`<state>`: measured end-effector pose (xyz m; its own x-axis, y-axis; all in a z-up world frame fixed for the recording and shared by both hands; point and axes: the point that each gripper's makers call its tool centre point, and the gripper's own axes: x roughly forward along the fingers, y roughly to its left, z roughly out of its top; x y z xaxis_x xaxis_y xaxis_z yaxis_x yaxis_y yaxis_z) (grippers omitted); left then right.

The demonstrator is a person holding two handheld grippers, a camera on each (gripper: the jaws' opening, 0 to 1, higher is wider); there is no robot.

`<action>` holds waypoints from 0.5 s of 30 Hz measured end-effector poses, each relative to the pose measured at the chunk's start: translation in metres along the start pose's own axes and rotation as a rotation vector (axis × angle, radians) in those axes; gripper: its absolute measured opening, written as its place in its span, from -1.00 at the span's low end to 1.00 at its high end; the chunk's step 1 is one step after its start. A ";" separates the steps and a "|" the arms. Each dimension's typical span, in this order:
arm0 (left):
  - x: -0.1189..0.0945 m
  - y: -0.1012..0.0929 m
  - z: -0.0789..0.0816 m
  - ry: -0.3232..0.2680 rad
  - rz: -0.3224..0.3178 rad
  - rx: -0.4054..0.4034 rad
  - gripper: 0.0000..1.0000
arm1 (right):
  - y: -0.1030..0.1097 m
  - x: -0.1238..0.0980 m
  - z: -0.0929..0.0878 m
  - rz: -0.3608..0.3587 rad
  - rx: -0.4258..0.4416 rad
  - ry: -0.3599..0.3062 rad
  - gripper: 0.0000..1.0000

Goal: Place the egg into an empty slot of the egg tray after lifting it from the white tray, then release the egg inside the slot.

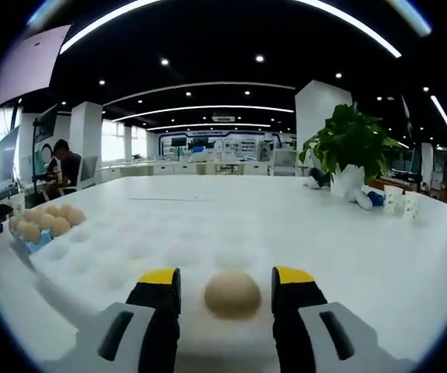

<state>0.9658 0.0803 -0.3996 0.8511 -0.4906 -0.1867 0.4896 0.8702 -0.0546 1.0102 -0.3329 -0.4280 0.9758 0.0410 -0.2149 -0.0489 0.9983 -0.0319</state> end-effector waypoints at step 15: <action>-0.003 -0.005 0.009 -0.026 0.004 0.043 0.98 | 0.003 -0.001 0.001 0.013 0.019 0.022 -0.28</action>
<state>0.9626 0.0766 -0.3903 0.8574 -0.4887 -0.1614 0.4935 0.8696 -0.0115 1.0096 -0.3299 -0.4275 0.9702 0.0529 -0.2366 -0.0571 0.9983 -0.0107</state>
